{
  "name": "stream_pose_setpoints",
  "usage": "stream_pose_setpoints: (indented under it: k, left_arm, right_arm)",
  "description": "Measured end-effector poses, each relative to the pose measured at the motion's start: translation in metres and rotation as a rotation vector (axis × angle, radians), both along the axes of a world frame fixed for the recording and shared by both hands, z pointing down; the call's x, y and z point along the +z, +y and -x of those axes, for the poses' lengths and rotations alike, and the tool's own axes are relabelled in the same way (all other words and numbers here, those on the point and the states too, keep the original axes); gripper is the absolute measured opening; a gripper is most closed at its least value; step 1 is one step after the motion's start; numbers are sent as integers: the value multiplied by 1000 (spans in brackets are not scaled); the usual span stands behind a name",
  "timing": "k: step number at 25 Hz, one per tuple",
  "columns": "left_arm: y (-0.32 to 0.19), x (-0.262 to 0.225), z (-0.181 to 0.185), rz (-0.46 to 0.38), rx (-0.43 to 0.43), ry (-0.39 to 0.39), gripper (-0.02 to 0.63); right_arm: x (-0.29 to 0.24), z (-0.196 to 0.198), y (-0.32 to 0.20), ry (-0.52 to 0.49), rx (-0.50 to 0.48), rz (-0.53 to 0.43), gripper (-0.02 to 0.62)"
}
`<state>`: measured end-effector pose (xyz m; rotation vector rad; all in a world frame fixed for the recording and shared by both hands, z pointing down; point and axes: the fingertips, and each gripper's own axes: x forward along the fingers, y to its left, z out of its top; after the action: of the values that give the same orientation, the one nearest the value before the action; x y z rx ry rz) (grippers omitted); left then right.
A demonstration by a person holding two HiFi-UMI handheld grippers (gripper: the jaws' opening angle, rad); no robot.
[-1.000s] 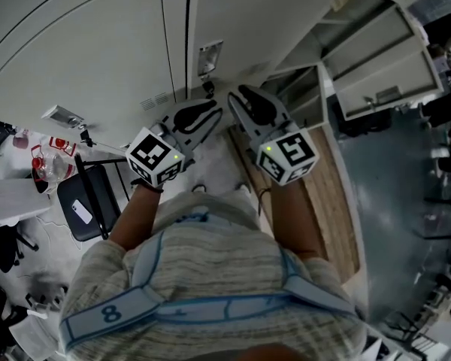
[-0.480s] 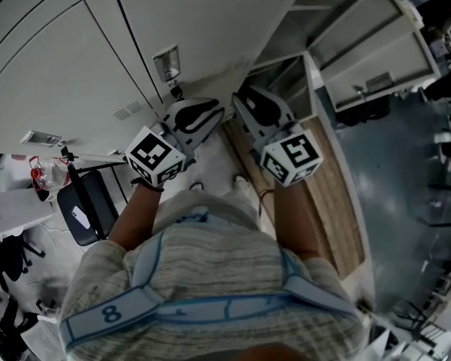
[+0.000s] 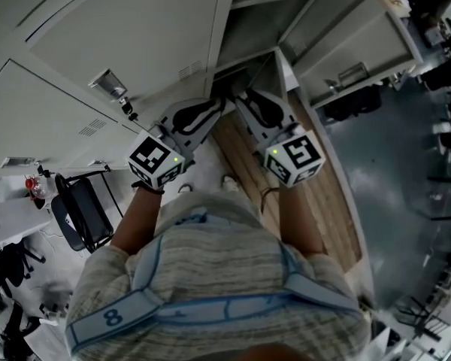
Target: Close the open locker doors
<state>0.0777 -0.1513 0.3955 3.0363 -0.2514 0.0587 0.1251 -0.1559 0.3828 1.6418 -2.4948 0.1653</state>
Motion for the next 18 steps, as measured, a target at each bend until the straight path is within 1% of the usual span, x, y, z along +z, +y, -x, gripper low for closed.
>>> stream_pose_setpoints:
  k: [7, 11, 18]
  left_arm:
    - [11, -5, -59, 4, -17, -11, 63]
    - [16, -9, -88, -3, -20, -15, 63]
    - [31, -12, -137, -22, 15, -24, 63]
  right_arm:
    - [-7, -64, 10, -1, -21, 1, 78]
    - [-11, -92, 18, -3, -27, 2, 78]
    - [-17, -132, 38, 2, -25, -7, 78]
